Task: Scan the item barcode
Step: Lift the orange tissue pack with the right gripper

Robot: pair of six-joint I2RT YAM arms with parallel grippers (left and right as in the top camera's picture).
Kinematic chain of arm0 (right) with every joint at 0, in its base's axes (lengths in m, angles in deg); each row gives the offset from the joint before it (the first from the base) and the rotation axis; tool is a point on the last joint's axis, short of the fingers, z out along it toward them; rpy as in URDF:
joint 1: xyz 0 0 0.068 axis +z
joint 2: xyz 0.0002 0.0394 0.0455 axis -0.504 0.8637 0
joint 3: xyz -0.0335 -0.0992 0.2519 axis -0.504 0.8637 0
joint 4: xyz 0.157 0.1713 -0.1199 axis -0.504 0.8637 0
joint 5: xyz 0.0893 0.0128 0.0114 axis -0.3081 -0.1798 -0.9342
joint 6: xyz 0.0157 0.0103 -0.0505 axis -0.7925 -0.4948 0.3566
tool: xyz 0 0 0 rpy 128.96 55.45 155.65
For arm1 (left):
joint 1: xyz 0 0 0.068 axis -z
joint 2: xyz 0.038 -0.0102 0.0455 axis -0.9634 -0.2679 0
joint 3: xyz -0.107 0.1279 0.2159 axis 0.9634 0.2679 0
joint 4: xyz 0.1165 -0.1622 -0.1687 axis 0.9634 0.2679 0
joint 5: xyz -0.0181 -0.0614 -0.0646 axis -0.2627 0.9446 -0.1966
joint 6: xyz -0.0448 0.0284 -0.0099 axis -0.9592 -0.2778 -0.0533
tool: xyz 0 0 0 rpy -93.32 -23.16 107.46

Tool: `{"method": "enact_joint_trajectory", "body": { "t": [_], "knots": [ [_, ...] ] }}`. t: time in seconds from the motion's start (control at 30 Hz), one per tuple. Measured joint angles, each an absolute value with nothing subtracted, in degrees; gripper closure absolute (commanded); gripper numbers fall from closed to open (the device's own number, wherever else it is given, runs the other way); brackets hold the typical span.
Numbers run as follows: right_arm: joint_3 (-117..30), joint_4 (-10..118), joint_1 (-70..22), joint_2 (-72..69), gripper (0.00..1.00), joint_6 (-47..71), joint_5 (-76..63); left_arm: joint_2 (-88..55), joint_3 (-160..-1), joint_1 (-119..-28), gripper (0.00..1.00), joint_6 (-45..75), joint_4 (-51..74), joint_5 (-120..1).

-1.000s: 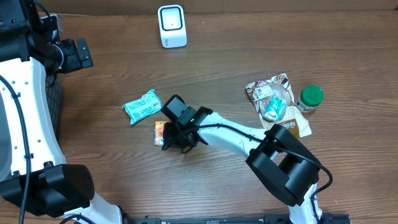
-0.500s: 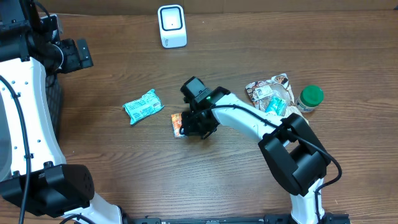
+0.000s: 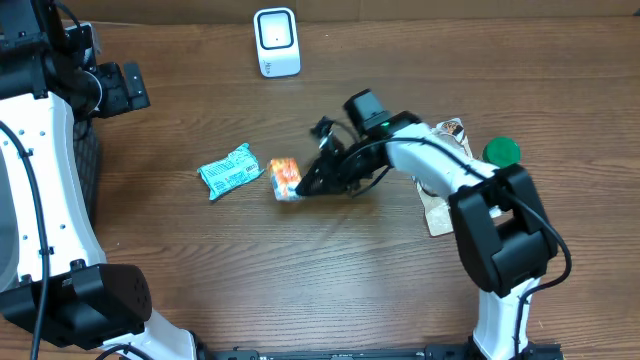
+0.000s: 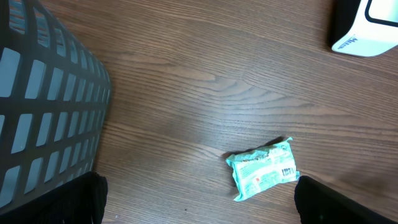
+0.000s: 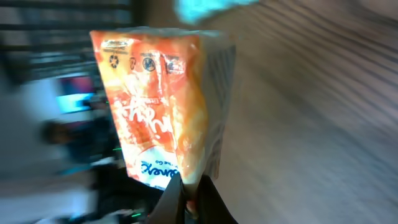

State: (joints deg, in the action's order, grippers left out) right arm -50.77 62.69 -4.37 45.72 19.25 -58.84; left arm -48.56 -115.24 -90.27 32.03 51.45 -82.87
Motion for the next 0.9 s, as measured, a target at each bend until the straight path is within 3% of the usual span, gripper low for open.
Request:
{"method": "enact_joint_trajectory", "body": {
  "t": [0.33,0.9],
  "knots": [
    [-50.9,59.8,-11.5,44.5,0.96,19.8,-83.4,-48.6,-115.2,-90.3,0.01,32.0,51.4,-82.9],
    [-50.9,63.9,-16.9,39.9,0.96,18.5,-86.4,-48.6,-115.2,-90.3,0.0,32.0,51.4,-82.9]
  ]
}}
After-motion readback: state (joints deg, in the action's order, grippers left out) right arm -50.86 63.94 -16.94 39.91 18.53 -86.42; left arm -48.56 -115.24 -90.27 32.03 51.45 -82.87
